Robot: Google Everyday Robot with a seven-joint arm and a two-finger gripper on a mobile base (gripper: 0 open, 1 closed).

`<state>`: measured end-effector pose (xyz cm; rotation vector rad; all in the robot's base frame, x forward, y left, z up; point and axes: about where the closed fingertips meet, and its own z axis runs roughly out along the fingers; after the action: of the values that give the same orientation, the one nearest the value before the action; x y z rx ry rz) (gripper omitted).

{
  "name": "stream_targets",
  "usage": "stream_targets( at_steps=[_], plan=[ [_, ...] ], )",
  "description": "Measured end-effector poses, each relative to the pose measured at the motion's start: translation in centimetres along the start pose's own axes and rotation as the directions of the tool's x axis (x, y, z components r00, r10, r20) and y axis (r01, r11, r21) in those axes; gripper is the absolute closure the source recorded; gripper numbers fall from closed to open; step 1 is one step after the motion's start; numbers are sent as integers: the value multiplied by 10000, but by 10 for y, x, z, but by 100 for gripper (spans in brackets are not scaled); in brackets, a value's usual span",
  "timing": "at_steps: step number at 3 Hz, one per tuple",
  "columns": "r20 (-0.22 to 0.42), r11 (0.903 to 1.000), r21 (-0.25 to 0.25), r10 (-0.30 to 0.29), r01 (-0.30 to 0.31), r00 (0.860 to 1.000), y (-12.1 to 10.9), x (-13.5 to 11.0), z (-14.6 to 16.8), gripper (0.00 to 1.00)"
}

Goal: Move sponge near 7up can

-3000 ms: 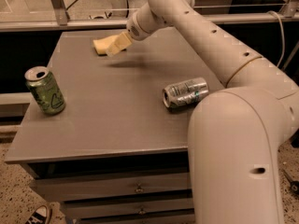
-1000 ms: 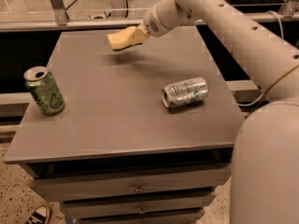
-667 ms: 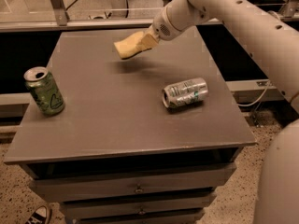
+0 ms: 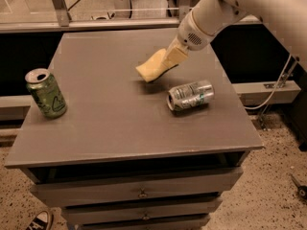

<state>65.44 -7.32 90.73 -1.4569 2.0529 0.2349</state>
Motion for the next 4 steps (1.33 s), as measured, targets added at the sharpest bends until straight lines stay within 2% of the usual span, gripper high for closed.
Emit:
stream_targets(
  at_steps=[1,2,4],
  plan=[
    [-587,9995,-271,-153,137,9982,13,21,-8,100],
    [-1220,9982,-384,-500,456,9913,18,34,-13,84],
    [-2018,9928,-322,-1196,1155,9721,11,40,-23,37]
  ],
)
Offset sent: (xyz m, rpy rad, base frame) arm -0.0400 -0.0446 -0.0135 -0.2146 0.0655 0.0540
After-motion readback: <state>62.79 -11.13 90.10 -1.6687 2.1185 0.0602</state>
